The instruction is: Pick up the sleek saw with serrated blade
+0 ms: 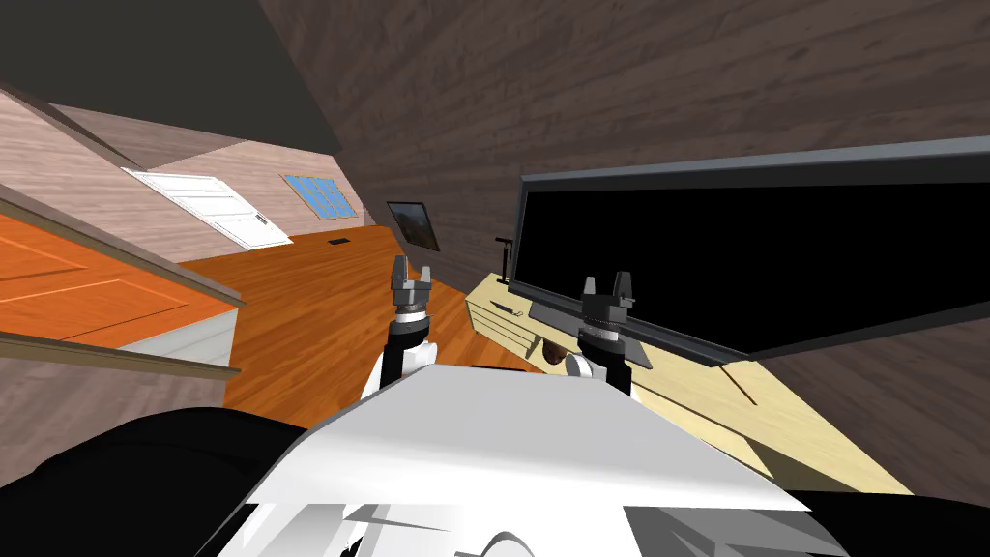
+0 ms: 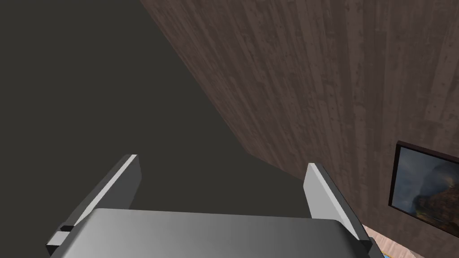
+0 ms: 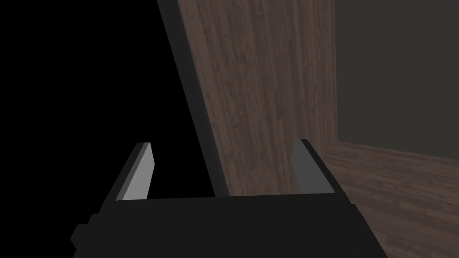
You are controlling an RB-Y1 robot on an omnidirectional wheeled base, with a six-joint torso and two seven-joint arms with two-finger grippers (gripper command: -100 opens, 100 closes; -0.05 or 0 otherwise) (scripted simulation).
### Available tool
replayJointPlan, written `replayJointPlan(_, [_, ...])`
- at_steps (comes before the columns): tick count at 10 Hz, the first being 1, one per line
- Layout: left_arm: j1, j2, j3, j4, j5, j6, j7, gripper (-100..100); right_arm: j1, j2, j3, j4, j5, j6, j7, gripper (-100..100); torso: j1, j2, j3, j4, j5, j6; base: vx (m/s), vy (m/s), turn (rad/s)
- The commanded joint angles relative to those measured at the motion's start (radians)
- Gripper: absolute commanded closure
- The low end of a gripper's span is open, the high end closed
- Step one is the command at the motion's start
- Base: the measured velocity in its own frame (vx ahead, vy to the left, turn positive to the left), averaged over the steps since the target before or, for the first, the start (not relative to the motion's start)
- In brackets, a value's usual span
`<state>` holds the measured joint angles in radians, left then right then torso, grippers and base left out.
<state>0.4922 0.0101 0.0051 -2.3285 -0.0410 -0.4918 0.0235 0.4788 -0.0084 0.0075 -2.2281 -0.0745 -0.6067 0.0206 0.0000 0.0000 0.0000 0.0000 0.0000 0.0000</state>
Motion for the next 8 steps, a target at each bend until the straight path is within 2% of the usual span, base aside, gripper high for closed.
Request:
replayJointPlan(1, [0.0,0.0,0.0,0.0,0.0,0.0,0.0,0,-0.001,-0.032,-0.005,0.014,0.01,-0.001,-0.003,-100,0.0,0.0,0.0,0.0,0.0,0.0,0.003,0.003,0.039])
replayJointPlan(4, [0.0,0.0,0.0,0.0,0.0,0.0,0.0,0,-0.003,-0.107,-0.022,0.067,0.05,-0.006,-0.013,-100,0.0,0.0,0.0,0.0,0.0,0.0,0.005,0.009,0.11])
replayJointPlan(8, [0.0,0.0,0.0,0.0,0.0,0.0,0.0,0,-0.008,-0.222,-0.045,0.185,0.147,-0.021,-0.039,-100,0.002,0.0,0.0,0.0,0.0,0.0,-0.002,0.031,0.172])
